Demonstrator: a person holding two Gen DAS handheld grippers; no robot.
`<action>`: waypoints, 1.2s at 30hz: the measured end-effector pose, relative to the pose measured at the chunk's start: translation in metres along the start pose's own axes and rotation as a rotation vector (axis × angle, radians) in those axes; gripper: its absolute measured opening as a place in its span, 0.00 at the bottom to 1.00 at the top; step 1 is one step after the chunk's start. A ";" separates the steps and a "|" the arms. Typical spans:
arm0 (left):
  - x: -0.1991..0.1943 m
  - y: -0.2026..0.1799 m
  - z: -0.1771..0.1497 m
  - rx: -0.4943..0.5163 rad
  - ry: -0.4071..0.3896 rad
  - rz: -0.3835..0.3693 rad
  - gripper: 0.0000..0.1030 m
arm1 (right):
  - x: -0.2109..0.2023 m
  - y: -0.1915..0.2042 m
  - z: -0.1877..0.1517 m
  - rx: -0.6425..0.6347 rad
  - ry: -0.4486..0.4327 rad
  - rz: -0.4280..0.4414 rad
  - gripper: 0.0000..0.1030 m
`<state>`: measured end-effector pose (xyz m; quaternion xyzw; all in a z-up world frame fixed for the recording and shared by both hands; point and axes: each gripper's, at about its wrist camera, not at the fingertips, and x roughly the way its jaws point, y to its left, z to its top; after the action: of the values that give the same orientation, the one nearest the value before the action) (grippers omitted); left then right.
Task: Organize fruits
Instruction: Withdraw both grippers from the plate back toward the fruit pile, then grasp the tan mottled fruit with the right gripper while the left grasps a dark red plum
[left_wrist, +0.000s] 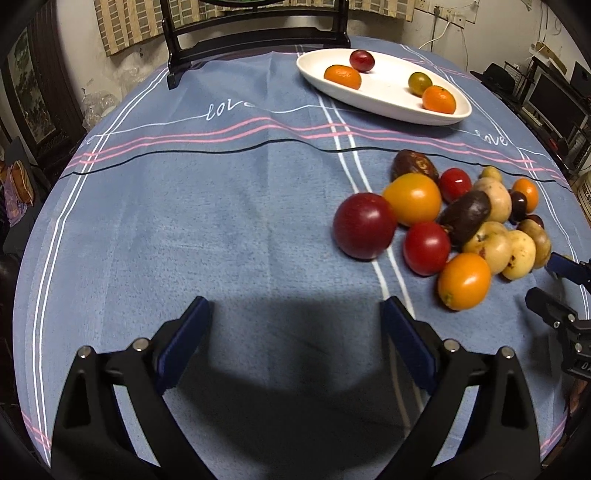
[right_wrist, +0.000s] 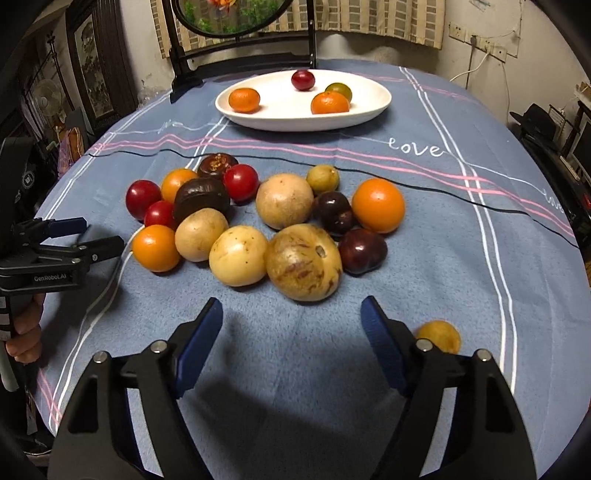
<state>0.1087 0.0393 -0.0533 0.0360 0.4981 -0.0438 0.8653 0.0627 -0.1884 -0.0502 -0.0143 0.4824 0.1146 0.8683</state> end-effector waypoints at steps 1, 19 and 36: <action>0.002 0.001 0.001 -0.001 0.003 -0.001 0.93 | 0.003 0.000 0.002 0.003 0.007 0.005 0.66; 0.007 0.002 0.007 0.006 0.011 -0.006 0.93 | 0.004 -0.006 0.012 0.023 0.002 0.053 0.63; 0.008 0.001 0.006 0.012 0.014 0.005 0.93 | 0.020 -0.007 0.026 0.064 0.010 -0.004 0.50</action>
<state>0.1176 0.0389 -0.0569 0.0428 0.5038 -0.0443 0.8616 0.0960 -0.1879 -0.0534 0.0120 0.4903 0.0974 0.8660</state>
